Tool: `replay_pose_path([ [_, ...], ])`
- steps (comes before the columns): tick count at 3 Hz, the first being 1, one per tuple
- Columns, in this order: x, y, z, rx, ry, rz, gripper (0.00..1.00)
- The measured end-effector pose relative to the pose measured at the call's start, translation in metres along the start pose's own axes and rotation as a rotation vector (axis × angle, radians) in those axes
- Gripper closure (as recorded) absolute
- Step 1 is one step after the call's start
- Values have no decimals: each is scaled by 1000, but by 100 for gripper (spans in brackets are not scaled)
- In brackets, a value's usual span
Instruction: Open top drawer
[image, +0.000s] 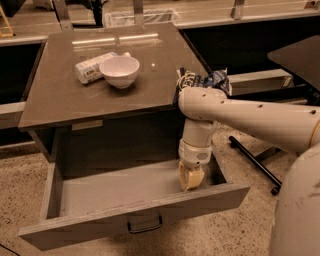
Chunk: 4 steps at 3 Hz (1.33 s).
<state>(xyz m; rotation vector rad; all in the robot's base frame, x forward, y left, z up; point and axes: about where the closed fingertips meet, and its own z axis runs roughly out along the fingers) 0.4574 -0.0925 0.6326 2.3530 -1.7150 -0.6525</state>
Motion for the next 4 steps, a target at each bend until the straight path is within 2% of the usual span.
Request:
replay_pose_path([
  [1, -9, 18, -16, 11, -86, -15, 100],
  [2, -21, 40, -58, 143, -226, -51, 100],
  [3, -29, 51, -101, 330, -322, -80, 81],
  [4, -28, 52, -101, 336, -331, -76, 58],
])
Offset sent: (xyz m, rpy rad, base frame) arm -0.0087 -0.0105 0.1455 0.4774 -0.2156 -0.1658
